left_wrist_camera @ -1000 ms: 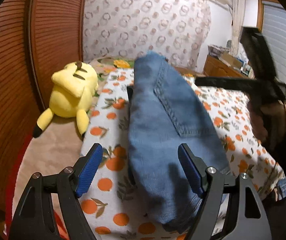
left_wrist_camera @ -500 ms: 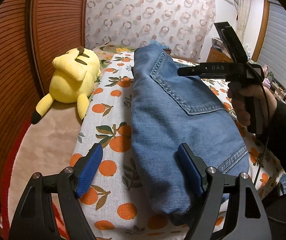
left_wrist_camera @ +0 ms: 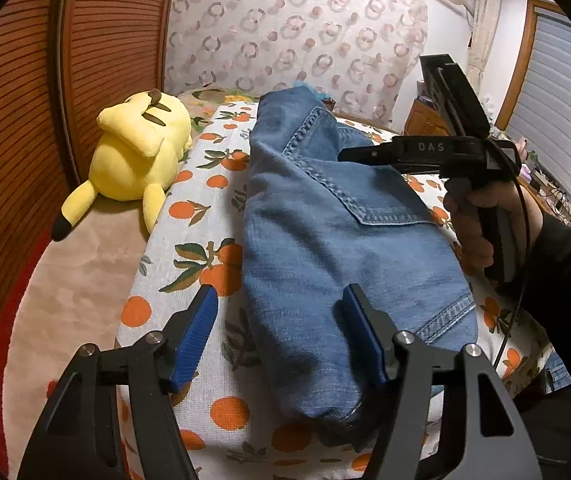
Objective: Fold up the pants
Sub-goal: 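Grasp the folded jeans with the left gripper while the right gripper grasps them too, then lift the folded jeans with both grippers and carry them toward the yellow plush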
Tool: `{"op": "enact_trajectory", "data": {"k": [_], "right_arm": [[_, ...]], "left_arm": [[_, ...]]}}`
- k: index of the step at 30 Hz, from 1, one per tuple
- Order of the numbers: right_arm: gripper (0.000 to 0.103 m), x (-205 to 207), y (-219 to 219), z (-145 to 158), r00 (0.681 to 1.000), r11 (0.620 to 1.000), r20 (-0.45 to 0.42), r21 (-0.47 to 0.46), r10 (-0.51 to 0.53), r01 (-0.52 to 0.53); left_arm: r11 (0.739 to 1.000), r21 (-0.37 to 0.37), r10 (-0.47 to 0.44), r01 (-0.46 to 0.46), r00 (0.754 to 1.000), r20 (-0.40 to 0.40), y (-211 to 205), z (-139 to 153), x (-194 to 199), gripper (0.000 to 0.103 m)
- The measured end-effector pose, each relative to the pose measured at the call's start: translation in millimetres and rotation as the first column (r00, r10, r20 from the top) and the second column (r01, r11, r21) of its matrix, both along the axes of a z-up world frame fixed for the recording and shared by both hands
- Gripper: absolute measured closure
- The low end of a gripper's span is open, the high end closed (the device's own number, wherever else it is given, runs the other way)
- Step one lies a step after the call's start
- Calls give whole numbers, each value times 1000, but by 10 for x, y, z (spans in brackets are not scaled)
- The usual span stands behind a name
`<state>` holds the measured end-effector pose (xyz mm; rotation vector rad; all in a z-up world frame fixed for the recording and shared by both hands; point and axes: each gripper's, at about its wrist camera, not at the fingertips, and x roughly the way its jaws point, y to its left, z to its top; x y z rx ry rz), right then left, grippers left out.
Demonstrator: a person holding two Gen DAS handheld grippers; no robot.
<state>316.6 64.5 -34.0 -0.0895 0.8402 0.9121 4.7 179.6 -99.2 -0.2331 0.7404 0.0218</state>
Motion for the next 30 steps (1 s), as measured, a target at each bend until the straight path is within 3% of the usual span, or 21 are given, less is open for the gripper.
{"op": "enact_trajectory", "data": {"k": [7,9,14,16,17,21,30], "right_arm": [[38,56,-21,-30,1000,1000,-12,14,7,-7],[44,67,-5,-36,1000,1000,-16,19,7,-7],[68,33,10,34,1000,999,-8,45,28,-27],[73,5,8,120,999,997,9,65,46,-46],[75,-18,12,173,998,995,22,77,59,-61],[78,-138,102,395,989,987,85,97,121,-130],[79,-119,464,852,960,964,185,120,212,-236]], "left_arm": [[1000,-10,2,-2,1000,-1,9,-9,-5,37],[1000,-11,3,-3,1000,2,6,-8,-7,37],[999,-43,-32,32,999,20,-2,-2,-26,61],[997,-61,-41,43,999,29,10,11,-35,82],[996,-76,-38,40,999,32,32,25,-39,83],[994,-102,-32,37,999,44,85,64,-37,91],[995,-93,37,-25,992,124,423,401,77,92]]}}
